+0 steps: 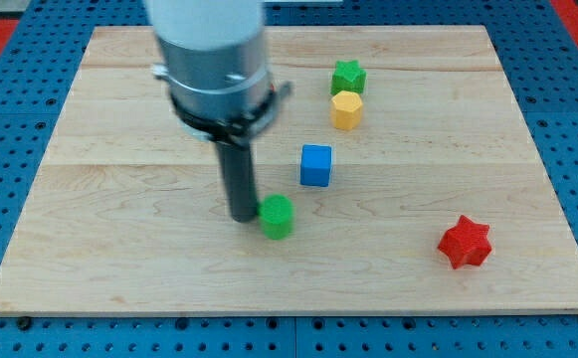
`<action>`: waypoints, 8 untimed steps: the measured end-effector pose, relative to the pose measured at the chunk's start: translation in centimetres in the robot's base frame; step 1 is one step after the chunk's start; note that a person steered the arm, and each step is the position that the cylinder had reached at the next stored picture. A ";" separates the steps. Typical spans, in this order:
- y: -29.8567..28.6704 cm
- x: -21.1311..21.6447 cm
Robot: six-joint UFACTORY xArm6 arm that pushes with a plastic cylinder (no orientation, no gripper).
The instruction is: Slide the green circle to the red star
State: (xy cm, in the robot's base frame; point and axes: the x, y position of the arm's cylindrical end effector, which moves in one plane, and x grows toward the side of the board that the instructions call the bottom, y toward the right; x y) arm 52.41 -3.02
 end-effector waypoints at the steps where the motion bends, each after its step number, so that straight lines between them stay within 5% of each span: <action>1: 7.6 0.8; 5: 14.8 3.8; 7: 7.1 1.0; 8: 3.0 -3.7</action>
